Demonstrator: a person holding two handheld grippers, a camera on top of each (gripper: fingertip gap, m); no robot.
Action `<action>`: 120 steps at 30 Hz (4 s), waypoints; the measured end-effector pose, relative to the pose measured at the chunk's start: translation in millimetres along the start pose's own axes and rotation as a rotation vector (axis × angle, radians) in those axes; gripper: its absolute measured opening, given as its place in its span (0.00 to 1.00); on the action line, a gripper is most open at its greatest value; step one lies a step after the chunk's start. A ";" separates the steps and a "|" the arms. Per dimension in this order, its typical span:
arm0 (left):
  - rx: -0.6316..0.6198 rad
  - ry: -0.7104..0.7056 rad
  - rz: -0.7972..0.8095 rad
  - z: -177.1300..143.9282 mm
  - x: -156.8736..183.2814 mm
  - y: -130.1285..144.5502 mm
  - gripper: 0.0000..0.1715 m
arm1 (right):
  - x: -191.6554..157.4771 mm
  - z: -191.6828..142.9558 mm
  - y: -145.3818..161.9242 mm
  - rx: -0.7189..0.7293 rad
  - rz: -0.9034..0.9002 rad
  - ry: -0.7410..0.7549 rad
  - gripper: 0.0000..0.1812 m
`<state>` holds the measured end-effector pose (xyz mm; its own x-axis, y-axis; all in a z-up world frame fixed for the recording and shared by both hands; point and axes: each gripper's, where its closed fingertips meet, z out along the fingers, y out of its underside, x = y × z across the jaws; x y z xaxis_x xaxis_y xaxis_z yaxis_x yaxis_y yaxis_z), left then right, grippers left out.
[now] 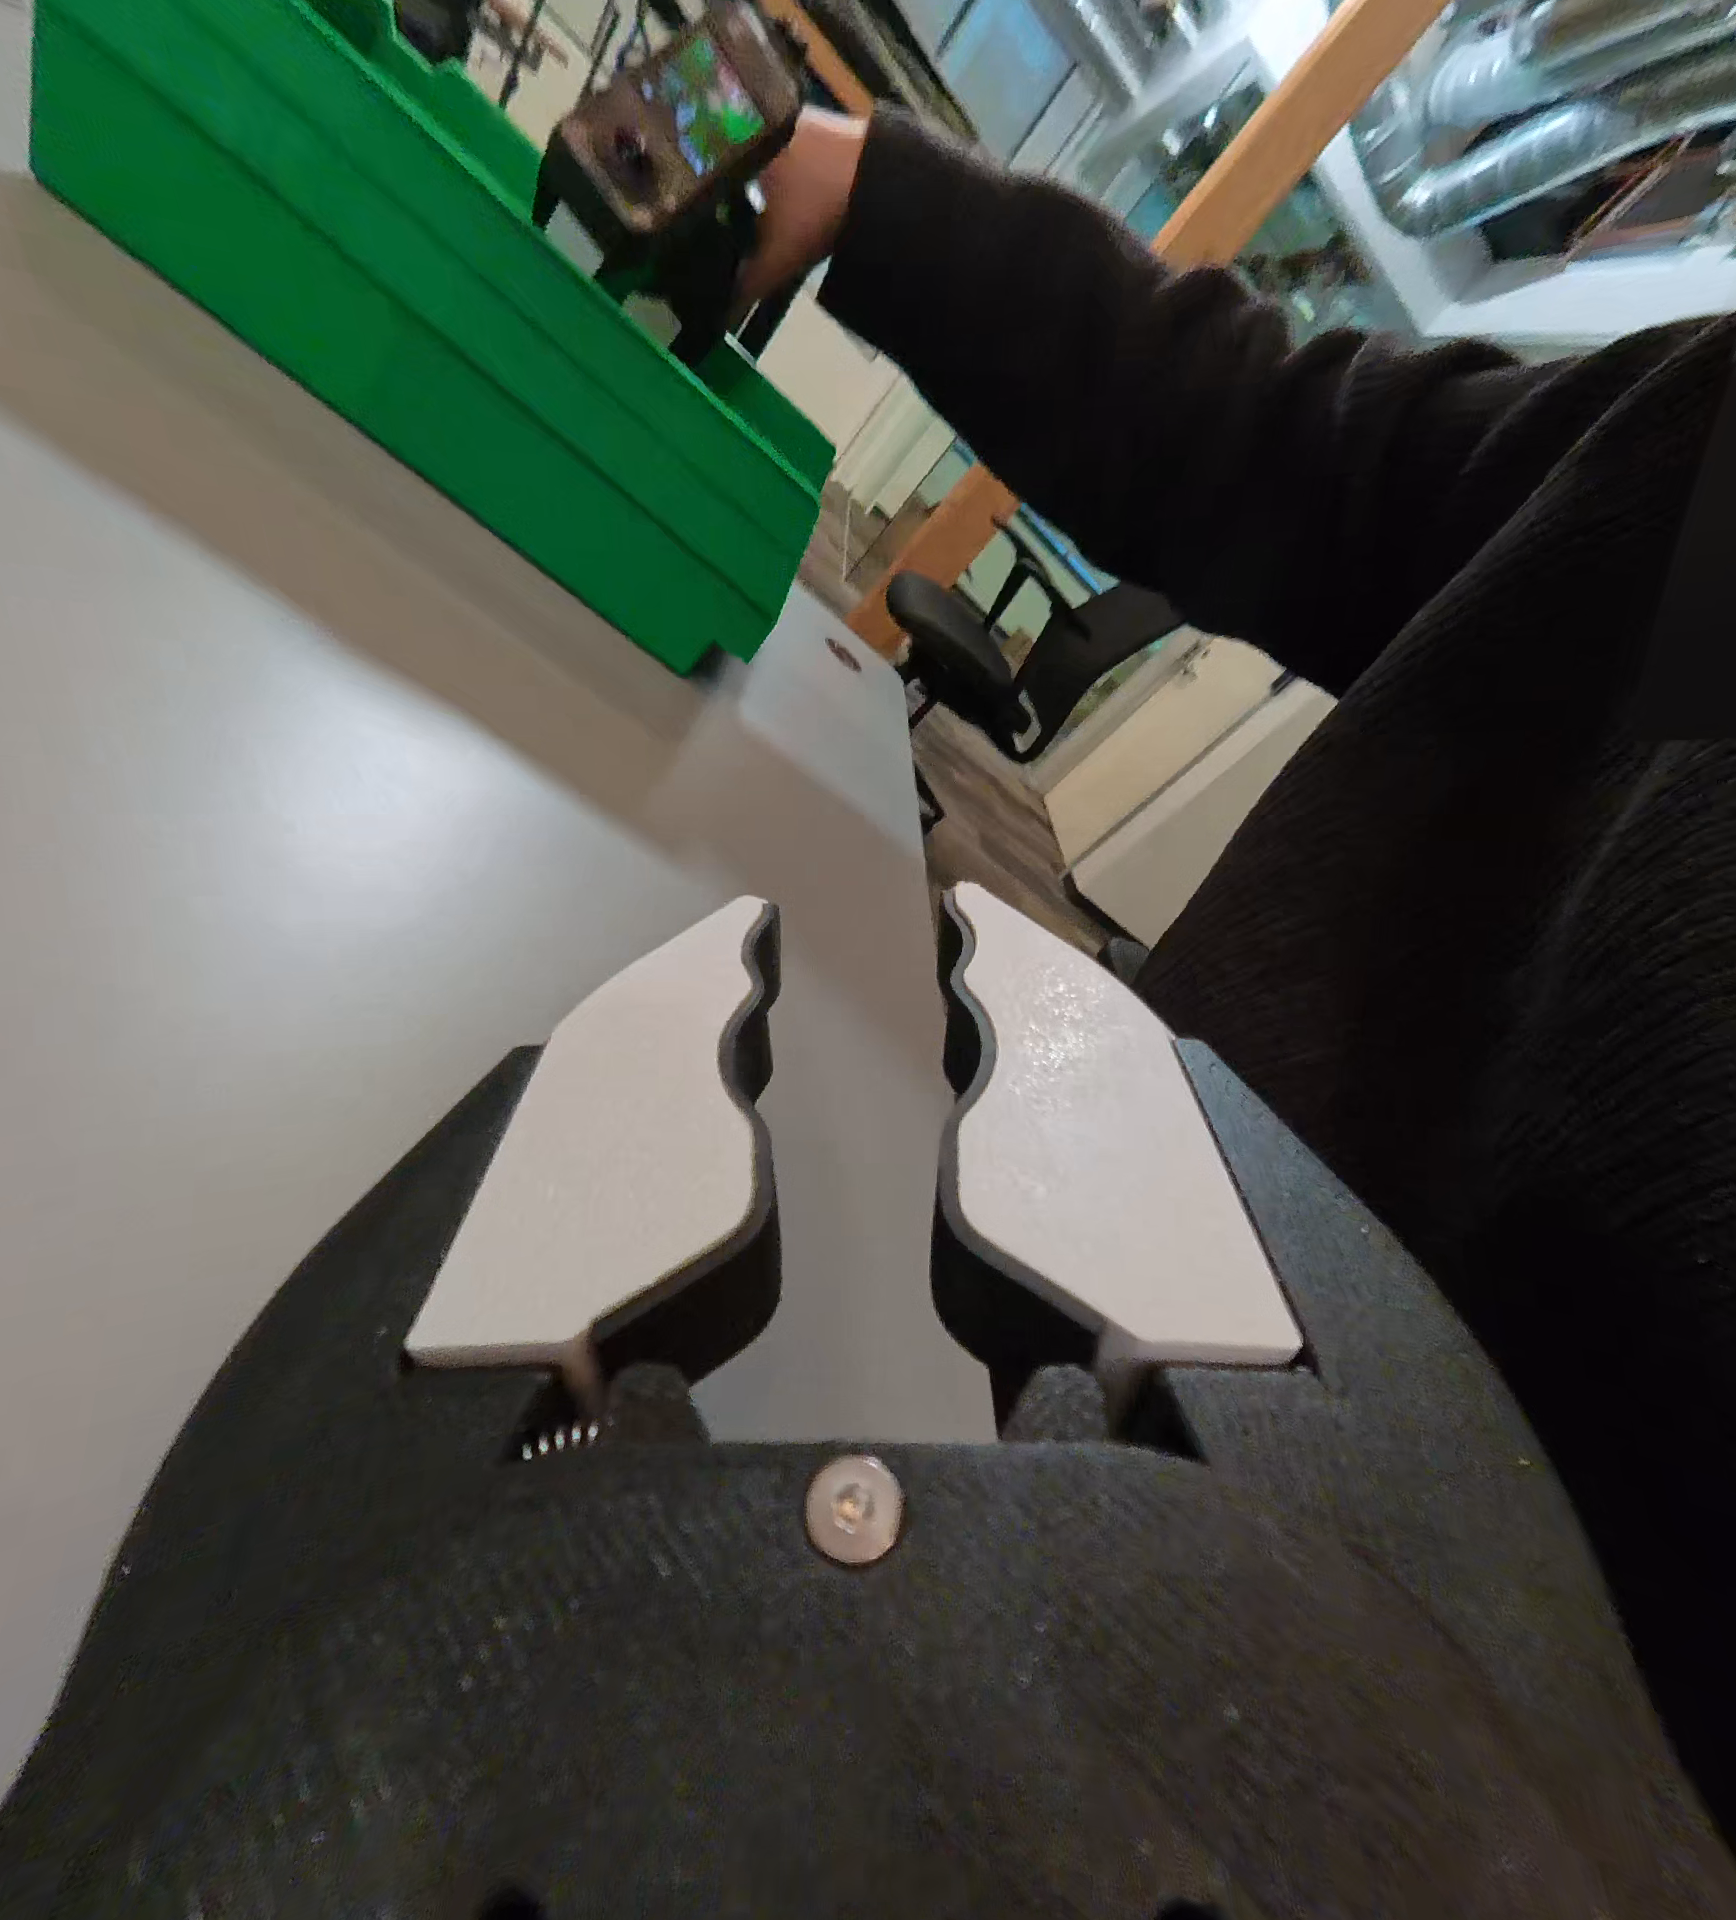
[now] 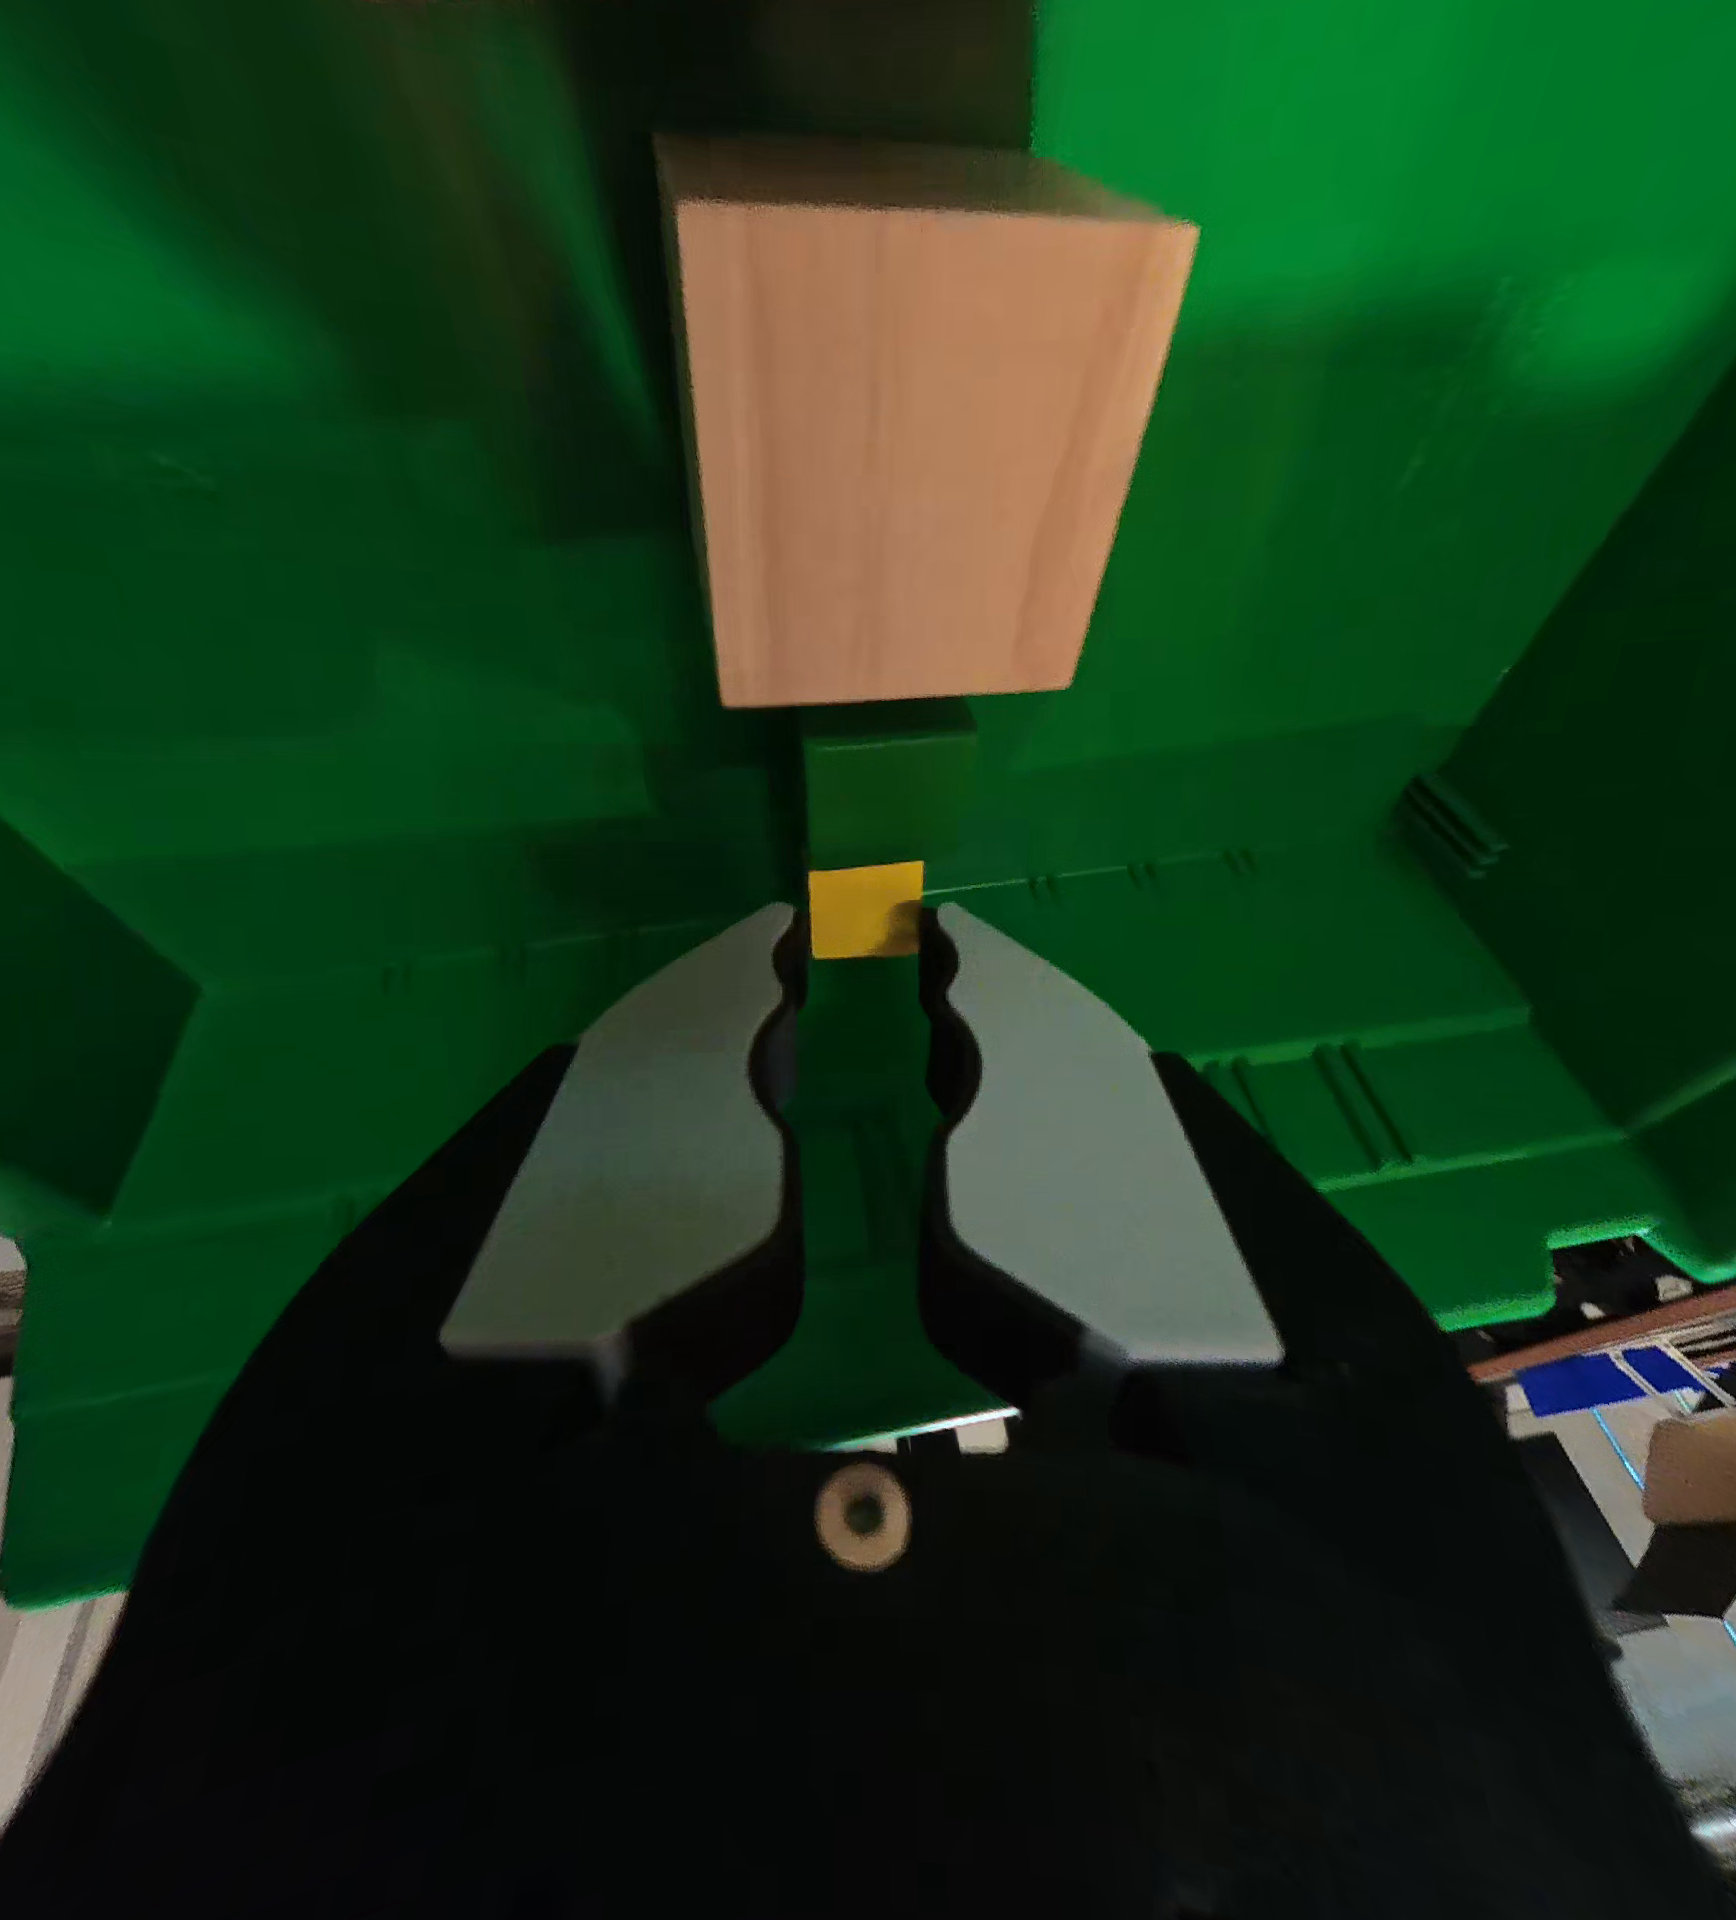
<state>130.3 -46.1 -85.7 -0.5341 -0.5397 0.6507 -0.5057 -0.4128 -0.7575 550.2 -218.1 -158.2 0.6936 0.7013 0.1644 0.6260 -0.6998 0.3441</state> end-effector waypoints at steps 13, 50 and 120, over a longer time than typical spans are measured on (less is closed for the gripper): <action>-0.045 0.053 -0.006 3.6 14.4 6.4 0.17 | 0.5 -15.4 -4.6 0.022 0.022 0.043 0.22; -0.097 0.059 0.003 7.1 20.0 19.4 0.18 | -0.6 -33.4 -74.5 0.325 0.112 0.068 0.35; 0.091 -0.295 0.329 17.9 63.6 -13.7 0.38 | -150.9 -284.5 -260.5 1.923 1.055 0.047 0.34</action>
<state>115.4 -87.9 -34.9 -0.4336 -0.8338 0.3417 -0.2726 -0.2401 -0.9317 181.0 -103.0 -9.7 0.9338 0.0618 -0.3524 -0.3557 0.0560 -0.9329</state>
